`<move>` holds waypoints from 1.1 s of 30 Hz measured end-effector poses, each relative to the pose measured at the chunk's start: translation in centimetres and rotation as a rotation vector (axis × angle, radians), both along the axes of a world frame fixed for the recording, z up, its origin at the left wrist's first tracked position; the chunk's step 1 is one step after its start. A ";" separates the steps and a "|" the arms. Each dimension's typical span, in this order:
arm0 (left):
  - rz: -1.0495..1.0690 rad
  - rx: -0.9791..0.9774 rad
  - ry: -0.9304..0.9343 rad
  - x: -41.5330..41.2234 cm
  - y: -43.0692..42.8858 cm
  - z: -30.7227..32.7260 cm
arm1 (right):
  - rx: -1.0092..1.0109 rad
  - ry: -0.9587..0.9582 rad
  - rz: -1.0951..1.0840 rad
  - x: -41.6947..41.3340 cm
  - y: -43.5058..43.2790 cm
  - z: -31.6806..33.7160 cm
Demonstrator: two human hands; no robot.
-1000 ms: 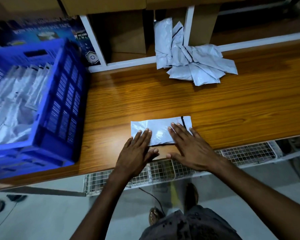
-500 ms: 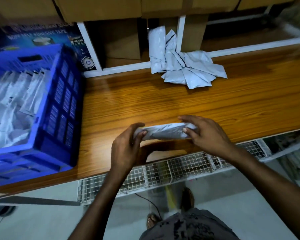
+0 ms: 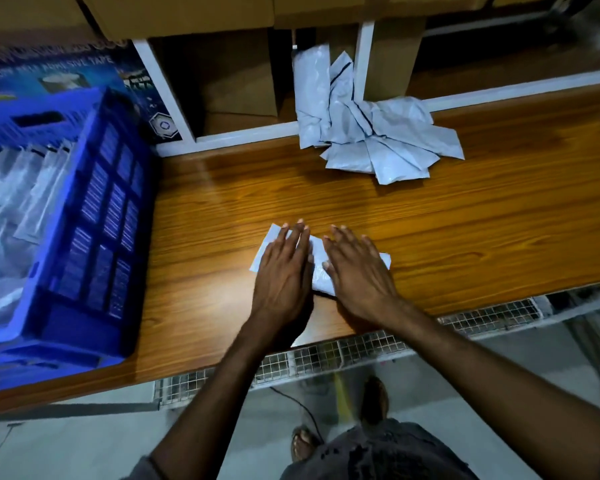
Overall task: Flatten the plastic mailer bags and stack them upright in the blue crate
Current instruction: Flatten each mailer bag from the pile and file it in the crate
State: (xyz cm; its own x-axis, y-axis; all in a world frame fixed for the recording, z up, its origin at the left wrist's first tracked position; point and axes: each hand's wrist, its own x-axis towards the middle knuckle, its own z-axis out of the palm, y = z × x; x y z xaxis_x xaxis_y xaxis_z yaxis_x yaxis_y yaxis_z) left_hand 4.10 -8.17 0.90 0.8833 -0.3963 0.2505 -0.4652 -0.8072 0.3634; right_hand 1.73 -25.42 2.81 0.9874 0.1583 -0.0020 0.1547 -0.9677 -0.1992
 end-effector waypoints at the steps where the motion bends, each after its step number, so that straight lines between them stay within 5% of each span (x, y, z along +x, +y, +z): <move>1: -0.018 0.019 0.073 0.5 -0.3 -0.4 | 0.017 0.050 -0.025 -0.2 0.4 -0.6; 4: -0.024 0.032 0.243 1.2 -0.2 -1.6 | 0.092 0.100 -0.070 -0.8 0.5 -2.2; 10: 0.059 0.127 0.180 1.3 -0.7 -2.7 | 0.055 0.073 0.039 0.9 -2.0 -3.3; 17: 0.167 0.065 0.328 -3.3 0.0 -1.8 | -0.022 0.153 0.110 1.3 -6.4 -1.7; 24: -0.124 0.085 0.038 -4.9 2.9 -2.4 | 0.110 -0.192 0.223 -3.6 -5.1 -1.8; 29: -0.112 0.232 0.049 -4.2 2.5 -2.1 | 0.019 -0.133 0.214 -3.3 -4.3 -2.6; 33: -0.132 0.095 -0.076 -4.5 2.3 -0.5 | 0.022 -0.157 0.240 -2.9 -4.6 -1.2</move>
State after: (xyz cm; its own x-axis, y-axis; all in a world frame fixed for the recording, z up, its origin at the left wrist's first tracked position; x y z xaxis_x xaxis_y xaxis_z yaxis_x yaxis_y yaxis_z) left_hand -0.37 -5.89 0.42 0.8021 -0.5323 0.2708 -0.5924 -0.7664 0.2484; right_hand -1.19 -30.00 1.57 0.9097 0.3857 0.1537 0.4092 -0.8954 -0.1755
